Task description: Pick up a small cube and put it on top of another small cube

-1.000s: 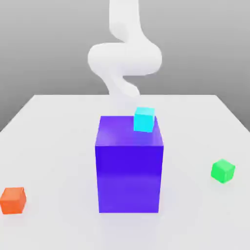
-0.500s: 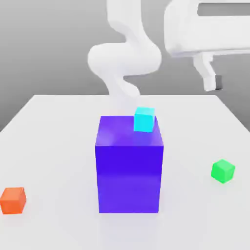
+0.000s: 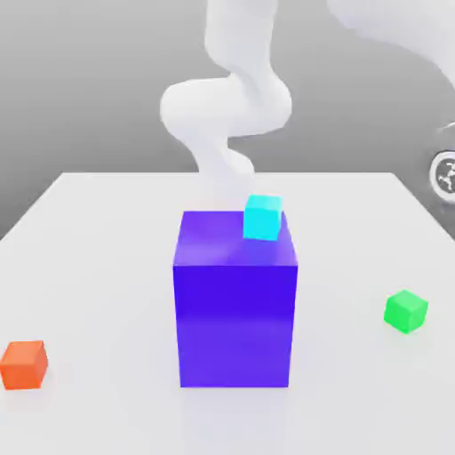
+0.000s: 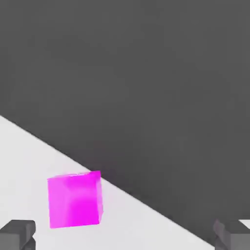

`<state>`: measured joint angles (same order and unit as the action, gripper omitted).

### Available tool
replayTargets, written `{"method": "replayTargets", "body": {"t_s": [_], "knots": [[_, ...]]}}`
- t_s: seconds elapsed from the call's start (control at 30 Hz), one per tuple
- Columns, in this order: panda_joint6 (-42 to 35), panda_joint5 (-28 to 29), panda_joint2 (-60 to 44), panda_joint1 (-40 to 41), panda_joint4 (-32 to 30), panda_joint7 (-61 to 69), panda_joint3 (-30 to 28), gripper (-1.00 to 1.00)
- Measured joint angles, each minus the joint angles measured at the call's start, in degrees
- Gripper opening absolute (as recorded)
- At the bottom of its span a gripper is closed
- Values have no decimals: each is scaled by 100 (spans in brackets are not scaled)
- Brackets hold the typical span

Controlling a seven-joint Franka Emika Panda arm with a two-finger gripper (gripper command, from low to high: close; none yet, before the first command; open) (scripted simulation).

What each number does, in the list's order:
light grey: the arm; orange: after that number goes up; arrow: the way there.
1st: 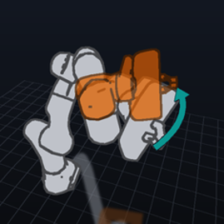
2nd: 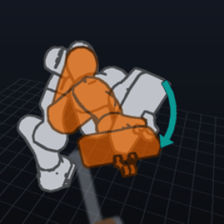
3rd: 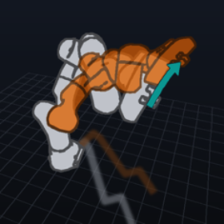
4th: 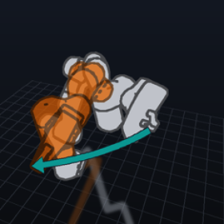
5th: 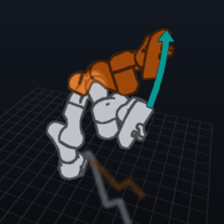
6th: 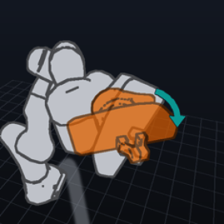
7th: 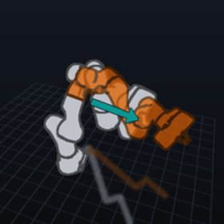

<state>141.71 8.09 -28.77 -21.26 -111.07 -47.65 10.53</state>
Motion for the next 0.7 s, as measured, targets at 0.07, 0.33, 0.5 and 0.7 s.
{"method": "replayTargets", "body": {"t_s": [0.07, 0.33, 0.5, 0.7], "knots": [[105, 113, -420, -151, 116, -56, -25, 0], [588, 267, -1168, -297, 315, -152, -159, -100], [352, 185, -850, -259, 231, -94, -101, -100], [247, -211, 179, -84, -690, 543, 455, -100]]}}
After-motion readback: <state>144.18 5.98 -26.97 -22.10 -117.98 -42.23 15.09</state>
